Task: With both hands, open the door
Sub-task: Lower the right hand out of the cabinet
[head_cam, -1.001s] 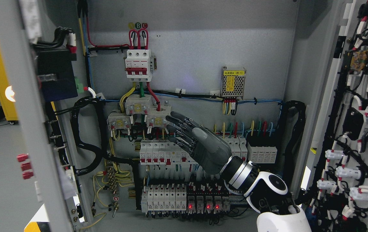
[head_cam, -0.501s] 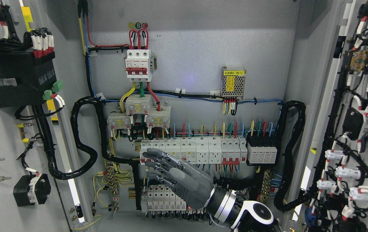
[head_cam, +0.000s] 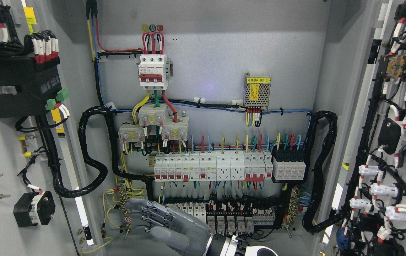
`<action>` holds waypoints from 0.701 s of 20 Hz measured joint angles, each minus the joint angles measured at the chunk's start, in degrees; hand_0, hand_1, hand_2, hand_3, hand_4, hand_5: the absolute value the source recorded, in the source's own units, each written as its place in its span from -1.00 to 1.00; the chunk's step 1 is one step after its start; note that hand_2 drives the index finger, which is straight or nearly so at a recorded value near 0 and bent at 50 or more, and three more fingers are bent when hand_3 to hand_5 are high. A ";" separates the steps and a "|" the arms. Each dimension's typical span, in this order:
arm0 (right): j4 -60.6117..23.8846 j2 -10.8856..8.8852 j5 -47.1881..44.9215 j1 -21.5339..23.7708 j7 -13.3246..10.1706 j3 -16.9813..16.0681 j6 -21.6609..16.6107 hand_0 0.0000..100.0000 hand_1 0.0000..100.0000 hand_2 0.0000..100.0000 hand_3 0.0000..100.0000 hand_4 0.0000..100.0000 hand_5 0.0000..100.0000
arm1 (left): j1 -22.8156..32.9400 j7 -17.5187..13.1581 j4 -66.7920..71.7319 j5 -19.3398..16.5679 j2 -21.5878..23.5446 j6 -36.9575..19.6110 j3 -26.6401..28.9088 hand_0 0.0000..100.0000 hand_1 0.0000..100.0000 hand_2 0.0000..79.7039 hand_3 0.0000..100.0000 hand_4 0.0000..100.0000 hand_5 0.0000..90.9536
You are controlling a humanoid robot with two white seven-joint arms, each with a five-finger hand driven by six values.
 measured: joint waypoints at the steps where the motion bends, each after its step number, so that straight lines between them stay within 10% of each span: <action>1: -0.31 -0.01 0.00 0.03 -0.14 0.97 -0.15 -1.00 0.00 -0.92 -1.00 -1.00 -1.00 | 0.00 0.00 0.00 0.00 0.00 -0.04 0.00 -0.76 0.11 -1.00 -1.00 -1.00 -1.00; 14: -2.58 2.30 -0.25 0.02 -1.81 11.04 0.02 -1.00 0.00 -0.92 -1.00 -1.00 -1.00 | 0.00 0.00 0.00 0.00 0.00 0.06 0.01 -0.76 0.11 -1.00 -1.00 -1.00 -1.00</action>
